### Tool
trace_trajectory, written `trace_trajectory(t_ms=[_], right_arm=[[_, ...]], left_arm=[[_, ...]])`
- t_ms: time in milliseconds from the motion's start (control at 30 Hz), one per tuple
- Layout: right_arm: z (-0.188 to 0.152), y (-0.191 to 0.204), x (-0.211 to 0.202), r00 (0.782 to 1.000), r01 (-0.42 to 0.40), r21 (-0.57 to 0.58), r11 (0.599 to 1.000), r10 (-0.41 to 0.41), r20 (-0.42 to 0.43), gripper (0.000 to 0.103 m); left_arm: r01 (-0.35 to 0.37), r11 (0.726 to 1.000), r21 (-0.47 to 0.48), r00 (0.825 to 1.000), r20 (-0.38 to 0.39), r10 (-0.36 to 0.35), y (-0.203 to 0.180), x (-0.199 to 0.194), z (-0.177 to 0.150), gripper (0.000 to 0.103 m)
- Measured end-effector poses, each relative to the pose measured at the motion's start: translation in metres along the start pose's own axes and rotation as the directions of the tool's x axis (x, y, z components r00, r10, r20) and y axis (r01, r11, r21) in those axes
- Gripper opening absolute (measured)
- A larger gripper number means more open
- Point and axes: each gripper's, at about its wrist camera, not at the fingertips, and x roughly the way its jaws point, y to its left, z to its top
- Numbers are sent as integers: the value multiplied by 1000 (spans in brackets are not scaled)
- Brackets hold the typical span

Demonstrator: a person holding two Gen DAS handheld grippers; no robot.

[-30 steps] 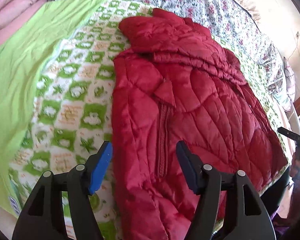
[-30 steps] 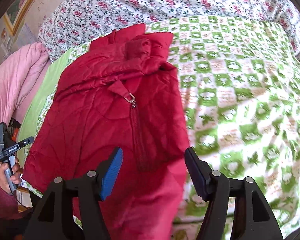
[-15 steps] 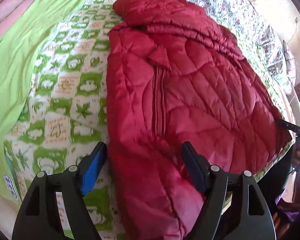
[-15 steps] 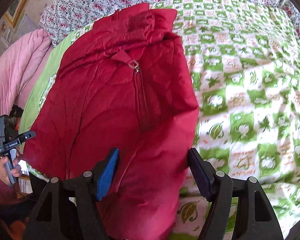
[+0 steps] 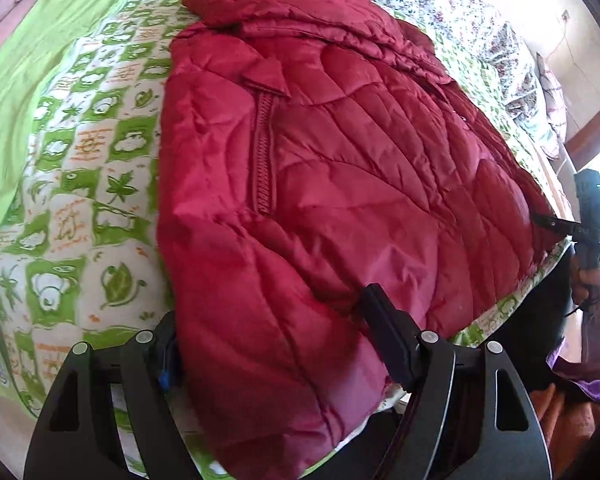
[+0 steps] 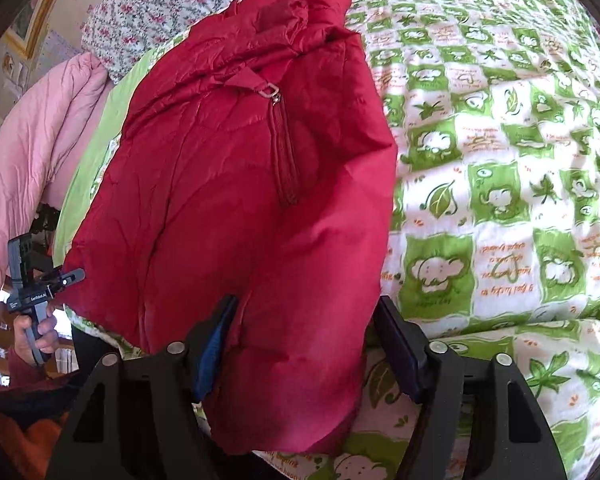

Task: Fold large clothes
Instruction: 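Lift the jacket hem with the left gripper and fold it toward the collar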

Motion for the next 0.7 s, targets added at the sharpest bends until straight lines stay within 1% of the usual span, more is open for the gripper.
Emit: trace_trajectory(t_ms=[33,67,100,133,167,267,367,433,533,633,700], right_arm=[[-1,1,1,1000,-10,-2,1000,10,-8,59],[-2,2,2,1000,-13,-5,1000,13,-13,55],[-3,3,2,1000,-11,-7,1000,10,-15,53],[-4,3,3,1000,-14,-8,1000,13,-17,47],[-4,3,2,1000,-21,-8,1000,21,-15,41],[-5,2,-1,998,-63,1,998,63,-2,30],[-4,1,-5,994,-106,9,994,105,23,26],[-3,1,-11,988,-145,15,989,144,52,25],[0,3,-20,976,-198,18,980,196,96,24],[3,4,-27,966,-231,21,973,227,126,23],[4,5,-29,962,-238,21,971,233,140,23]], left_arm=[[22,1000,0,1000,-3,-22,0,1,-1,66],[32,999,-5,999,-10,-32,0,3,-1,56],[32,999,-9,999,-16,-32,2,5,-1,54],[30,1000,0,999,-17,-30,2,6,-1,50],[30,1000,7,999,-18,-30,3,5,-2,44],[53,999,10,999,-11,-53,2,4,-4,28],[53,998,28,998,24,-53,-3,-2,-4,21],[62,998,32,997,53,-64,-6,-7,-3,19],[76,996,38,991,105,-79,-9,-19,1,18],[73,997,39,988,135,-78,-15,-25,6,17],[76,996,37,985,153,-81,-16,-29,8,17]])
